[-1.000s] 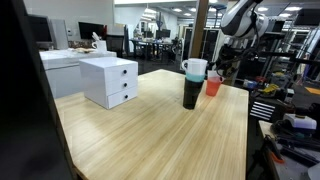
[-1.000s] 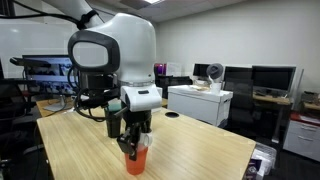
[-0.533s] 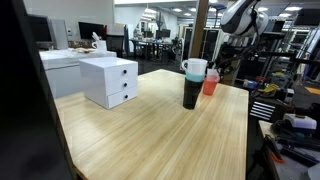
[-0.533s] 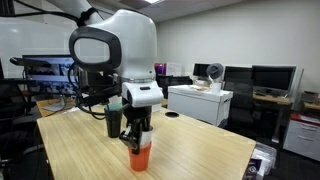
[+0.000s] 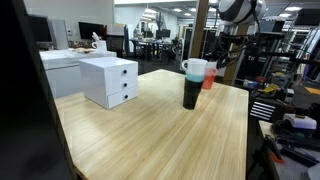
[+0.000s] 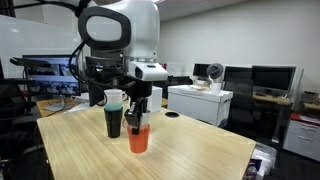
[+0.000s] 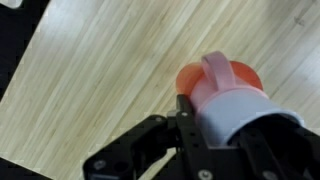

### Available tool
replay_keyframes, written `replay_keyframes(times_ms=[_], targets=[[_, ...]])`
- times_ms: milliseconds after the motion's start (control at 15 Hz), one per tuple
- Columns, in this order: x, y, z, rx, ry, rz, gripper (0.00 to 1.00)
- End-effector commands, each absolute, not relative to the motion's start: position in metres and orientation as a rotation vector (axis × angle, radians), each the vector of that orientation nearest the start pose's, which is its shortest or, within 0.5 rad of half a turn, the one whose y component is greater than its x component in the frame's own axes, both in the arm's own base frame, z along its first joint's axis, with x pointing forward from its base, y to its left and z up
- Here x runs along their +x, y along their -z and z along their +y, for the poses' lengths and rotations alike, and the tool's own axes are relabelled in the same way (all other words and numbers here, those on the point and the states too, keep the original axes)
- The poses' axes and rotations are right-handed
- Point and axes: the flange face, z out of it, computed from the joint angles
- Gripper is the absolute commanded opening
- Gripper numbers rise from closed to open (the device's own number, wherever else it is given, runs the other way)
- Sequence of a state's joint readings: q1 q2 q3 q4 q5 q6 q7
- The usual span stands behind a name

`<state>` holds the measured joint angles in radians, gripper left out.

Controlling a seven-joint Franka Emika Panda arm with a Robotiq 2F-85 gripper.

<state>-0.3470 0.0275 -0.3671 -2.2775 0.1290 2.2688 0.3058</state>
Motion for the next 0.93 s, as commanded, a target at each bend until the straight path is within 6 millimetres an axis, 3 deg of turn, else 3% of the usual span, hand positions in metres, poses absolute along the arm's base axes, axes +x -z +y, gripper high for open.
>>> replay_keyframes(times_ms=[0,333,533,733,867], targets=[[0.391,-0.365,-0.334,-2.636,-0.039,1.534,0.06],[0.402,-0.403,-0.327,-2.662,-0.040,1.462,0.06],[0.419,-0.436,-0.314,-2.708,-0.019,1.385,0.06],[0.452,-0.491,-0.286,-2.765,0.027,1.246,0.06],[0.465,-0.510,-0.272,-2.790,0.041,1.178,0.06]])
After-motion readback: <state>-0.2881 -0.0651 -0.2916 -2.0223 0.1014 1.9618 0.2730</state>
